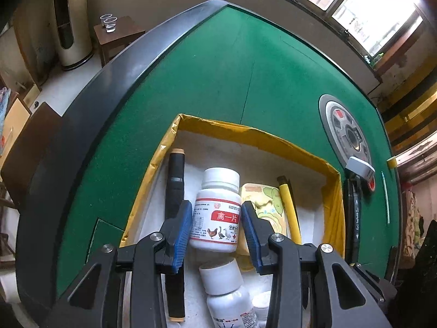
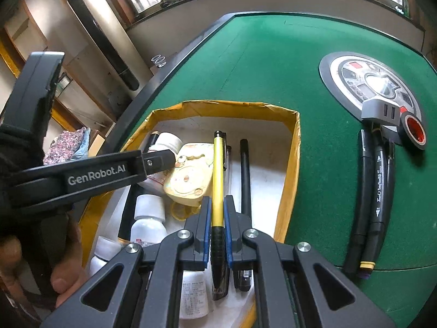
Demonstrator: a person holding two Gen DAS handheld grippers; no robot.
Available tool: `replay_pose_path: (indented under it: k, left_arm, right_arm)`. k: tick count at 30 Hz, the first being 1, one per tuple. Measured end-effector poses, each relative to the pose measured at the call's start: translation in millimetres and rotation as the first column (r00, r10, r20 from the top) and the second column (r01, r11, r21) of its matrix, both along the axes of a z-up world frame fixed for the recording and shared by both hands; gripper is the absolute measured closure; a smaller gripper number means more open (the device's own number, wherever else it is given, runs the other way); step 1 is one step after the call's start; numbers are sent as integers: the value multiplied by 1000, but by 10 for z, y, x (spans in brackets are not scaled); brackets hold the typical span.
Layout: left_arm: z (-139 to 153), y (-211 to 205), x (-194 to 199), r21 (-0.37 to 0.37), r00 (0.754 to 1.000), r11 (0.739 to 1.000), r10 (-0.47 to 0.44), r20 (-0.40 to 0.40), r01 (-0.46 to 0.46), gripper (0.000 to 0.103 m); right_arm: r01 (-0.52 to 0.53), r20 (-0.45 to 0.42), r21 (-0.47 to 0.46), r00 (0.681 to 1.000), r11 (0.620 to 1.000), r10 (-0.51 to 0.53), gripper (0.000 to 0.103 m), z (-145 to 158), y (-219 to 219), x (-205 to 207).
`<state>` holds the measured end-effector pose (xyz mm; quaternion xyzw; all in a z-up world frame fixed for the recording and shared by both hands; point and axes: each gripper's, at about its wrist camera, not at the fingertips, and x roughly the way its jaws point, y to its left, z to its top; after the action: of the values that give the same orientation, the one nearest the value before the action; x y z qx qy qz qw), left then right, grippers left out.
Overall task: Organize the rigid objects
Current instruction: 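Carry the bottle and yellow pen into the tray and open both tools, then withdraw both open tools from the tray toward the black markers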
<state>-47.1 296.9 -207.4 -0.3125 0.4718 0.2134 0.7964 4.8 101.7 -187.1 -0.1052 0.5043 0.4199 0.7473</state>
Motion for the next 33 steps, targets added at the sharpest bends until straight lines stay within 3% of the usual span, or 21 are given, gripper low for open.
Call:
replay_pose_path:
  k: [4, 9, 14, 16, 17, 22, 26, 31, 33]
  left_arm:
    - [11, -30, -38, 6, 1000, 1000, 3, 12, -3, 60]
    - [187, -112, -236, 11, 995, 999, 40, 95, -42, 44]
    - [410, -389, -472, 13, 982, 999, 47, 182, -50, 40]
    - [477, -561, -528, 15, 976, 999, 34, 216, -38, 40]
    - [514, -676, -542, 17, 972, 1000, 21, 236, -25, 40]
    - [623, -1168, -453, 43, 956, 998, -63, 285, 53, 40]
    - [657, -1443, -302, 42, 949, 992, -130, 288, 123, 40]
    - [668, -1605, -238, 62, 943, 983, -181, 278, 171, 40]
    - [669, -1607, -253, 70, 944, 982, -187, 273, 174, 40]
  right_arm:
    - [5, -33, 28, 999, 1000, -5, 93, 16, -61, 33]
    - [-15, -76, 161, 997, 987, 28, 69, 143, -321, 9]
    - [-25, -71, 314, 996, 949, 49, 69, 340, -834, -46]
    - [-22, -46, 353, 998, 936, 40, 63, 402, -1045, -52]
    - [-9, -26, 358, 999, 934, 20, 59, 420, -1160, -39]
    - [88, 51, 330, 993, 940, -110, 59, 430, -1620, 46]
    - [163, -13, 320, 986, 934, -167, 59, 357, -1822, 216]
    - [260, -174, 327, 962, 908, -212, 59, 180, -1892, 485]
    - [291, -186, 294, 952, 911, -244, 59, 113, -1880, 586]
